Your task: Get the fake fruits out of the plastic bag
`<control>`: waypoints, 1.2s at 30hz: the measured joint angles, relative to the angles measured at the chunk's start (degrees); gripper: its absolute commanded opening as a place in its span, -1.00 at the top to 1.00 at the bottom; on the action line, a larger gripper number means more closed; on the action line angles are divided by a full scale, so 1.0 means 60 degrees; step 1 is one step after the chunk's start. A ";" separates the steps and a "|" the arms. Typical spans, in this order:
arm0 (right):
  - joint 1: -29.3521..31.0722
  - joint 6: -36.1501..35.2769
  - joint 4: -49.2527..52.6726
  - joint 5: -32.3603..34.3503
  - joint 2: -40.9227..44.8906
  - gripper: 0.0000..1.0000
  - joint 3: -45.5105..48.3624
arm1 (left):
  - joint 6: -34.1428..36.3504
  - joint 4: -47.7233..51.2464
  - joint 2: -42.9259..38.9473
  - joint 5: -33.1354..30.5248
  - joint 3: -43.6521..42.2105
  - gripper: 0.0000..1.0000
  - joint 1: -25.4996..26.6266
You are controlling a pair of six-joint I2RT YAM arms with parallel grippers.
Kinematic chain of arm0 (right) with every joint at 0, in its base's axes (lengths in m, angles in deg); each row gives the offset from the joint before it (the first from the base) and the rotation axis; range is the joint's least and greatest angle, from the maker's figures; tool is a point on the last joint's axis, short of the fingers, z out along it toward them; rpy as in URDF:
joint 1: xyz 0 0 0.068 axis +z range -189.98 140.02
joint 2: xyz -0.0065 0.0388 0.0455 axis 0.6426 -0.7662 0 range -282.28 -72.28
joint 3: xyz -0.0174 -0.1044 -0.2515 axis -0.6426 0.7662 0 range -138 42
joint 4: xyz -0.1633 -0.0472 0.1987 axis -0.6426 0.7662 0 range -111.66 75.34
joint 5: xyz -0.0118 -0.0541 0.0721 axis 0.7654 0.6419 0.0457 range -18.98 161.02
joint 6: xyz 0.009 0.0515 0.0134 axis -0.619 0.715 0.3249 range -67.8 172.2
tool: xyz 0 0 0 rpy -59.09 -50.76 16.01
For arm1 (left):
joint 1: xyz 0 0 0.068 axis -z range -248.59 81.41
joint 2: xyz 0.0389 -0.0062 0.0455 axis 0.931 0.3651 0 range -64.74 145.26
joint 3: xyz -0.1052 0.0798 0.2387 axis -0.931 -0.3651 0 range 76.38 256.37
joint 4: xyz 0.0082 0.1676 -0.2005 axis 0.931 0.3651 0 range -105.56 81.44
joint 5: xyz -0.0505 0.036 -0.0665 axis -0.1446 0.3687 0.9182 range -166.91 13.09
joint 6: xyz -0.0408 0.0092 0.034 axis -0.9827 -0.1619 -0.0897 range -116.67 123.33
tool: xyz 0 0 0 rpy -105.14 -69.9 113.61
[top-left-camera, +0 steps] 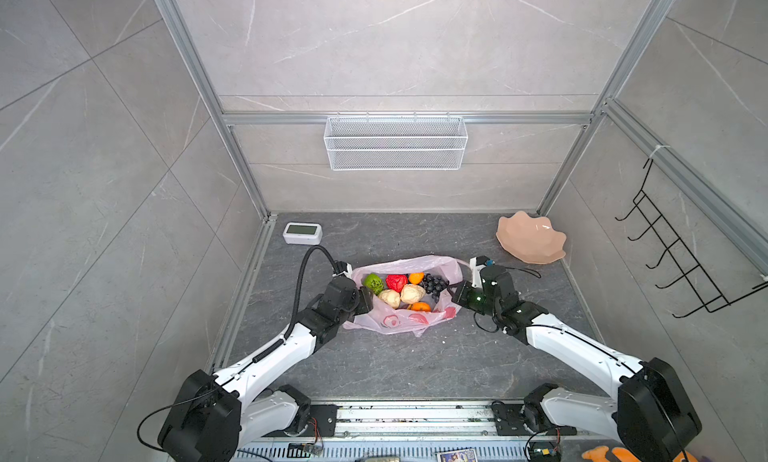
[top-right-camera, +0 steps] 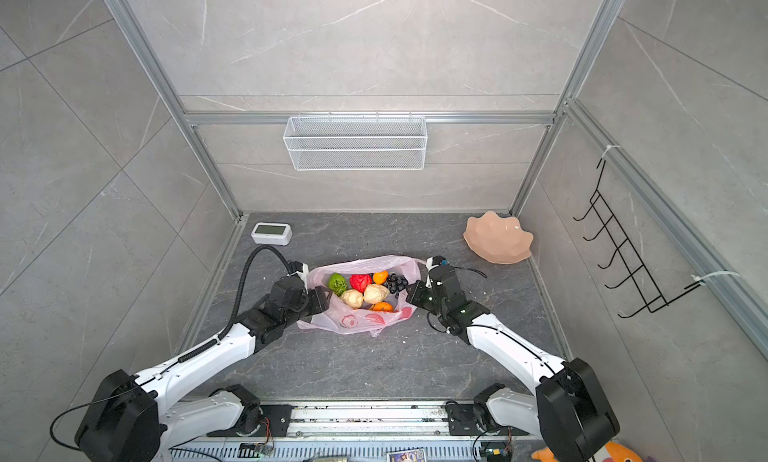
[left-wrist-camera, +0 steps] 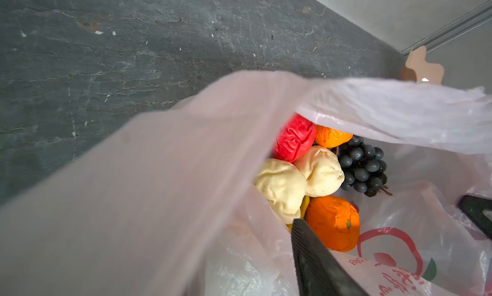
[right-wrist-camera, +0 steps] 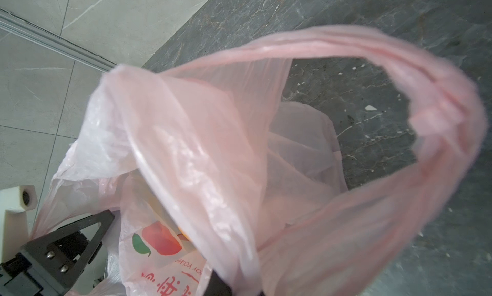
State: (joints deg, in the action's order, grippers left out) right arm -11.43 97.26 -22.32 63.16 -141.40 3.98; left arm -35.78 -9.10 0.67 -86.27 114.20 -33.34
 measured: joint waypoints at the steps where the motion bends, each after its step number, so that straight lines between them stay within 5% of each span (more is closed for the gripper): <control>1: 0.0102 -0.0004 0.0036 0.0098 0.0011 1.00 0.0000 | -0.0244 0.0368 0.0007 -0.0291 0.0237 -0.34 0.0226; 10: 0.0674 -0.0004 0.0266 0.0627 -0.0025 1.00 -0.0131 | -0.2215 0.2805 0.1166 -0.2160 0.1570 -0.56 0.1107; 21: 0.1257 -0.0011 0.0433 0.1104 -0.0153 1.00 -0.0397 | -0.2375 0.4419 0.3508 -0.2925 0.3490 -0.64 0.1315; 27: 0.1257 -0.0044 0.0535 0.1195 -0.0160 1.00 -0.0401 | -0.2379 0.4878 0.3187 -0.3133 0.3497 -0.64 0.1738; 36: 0.1504 -0.0189 0.0597 0.1497 -0.0160 1.00 -0.0415 | -0.2834 0.5300 0.0925 -0.3406 0.3483 -0.65 0.2226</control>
State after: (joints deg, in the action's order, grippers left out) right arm -2.40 96.12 -18.74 72.14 -142.36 1.49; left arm -52.78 22.70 6.22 -106.71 135.09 -19.99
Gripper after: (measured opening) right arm 0.049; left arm 0.823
